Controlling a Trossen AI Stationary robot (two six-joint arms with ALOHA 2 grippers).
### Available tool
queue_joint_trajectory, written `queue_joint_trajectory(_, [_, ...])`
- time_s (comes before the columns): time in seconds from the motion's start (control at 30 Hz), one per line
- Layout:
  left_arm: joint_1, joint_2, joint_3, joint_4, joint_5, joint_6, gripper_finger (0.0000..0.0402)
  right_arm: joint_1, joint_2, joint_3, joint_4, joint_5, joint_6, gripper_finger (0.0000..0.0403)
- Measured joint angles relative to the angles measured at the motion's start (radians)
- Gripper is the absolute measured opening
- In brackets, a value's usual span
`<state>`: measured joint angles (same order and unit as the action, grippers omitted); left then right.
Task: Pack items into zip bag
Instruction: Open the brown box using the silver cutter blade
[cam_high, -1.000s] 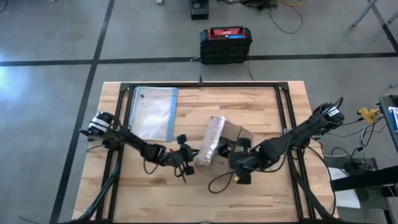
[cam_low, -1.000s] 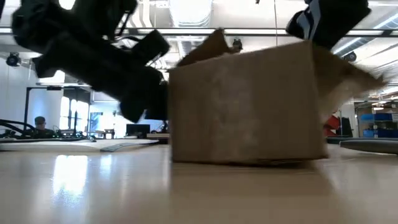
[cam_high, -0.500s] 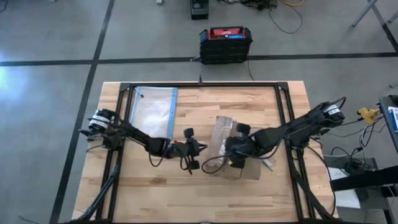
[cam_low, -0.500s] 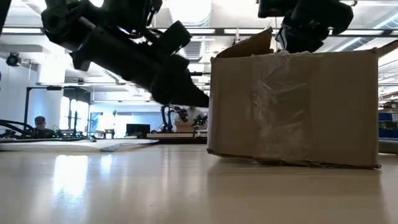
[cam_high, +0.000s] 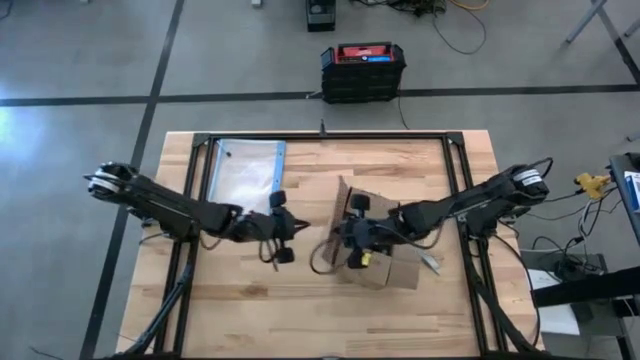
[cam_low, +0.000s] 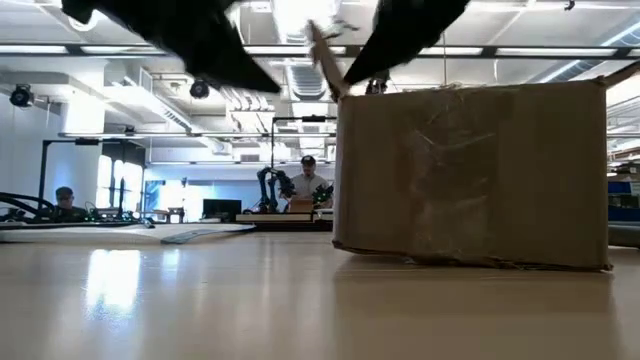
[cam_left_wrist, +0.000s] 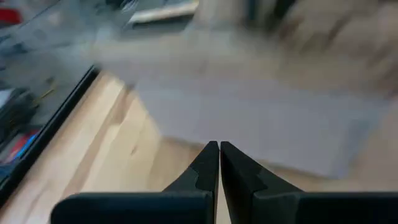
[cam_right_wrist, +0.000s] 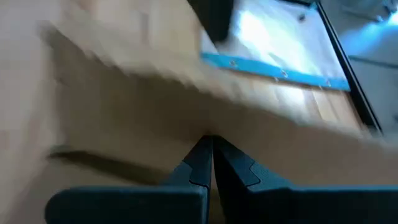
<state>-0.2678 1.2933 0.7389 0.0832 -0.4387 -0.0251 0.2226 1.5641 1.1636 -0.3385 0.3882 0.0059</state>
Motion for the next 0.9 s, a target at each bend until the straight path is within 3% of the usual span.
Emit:
queue_joint_trajectory(0.2, [-0.057, -0.057, -0.084, 0.182, 0.085, -0.017, 0.0, -0.08, 0.108, -0.001, 0.053, -0.08, 0.007, 0.0])
queue_joint_trajectory(0.4, [-0.063, 0.066, -0.197, 0.489, 0.084, -0.041, 0.0, -0.091, 0.102, 0.011, 0.026, -0.134, 0.02, 0.0])
queue_joint_trajectory(0.6, [-0.063, 0.287, -0.188, 0.704, 0.084, -0.039, 0.0, -0.093, 0.034, 0.076, -0.232, -0.138, 0.085, 0.0])
queue_joint_trajectory(0.77, [-0.062, 0.426, -0.128, 0.729, 0.085, -0.059, 0.0, -0.095, 0.03, 0.113, -0.475, -0.159, 0.203, 0.0])
queue_joint_trajectory(0.9, [-0.061, 0.475, -0.093, 0.727, 0.087, -0.071, 0.0, -0.09, 0.043, 0.091, -0.519, -0.214, 0.269, 0.0])
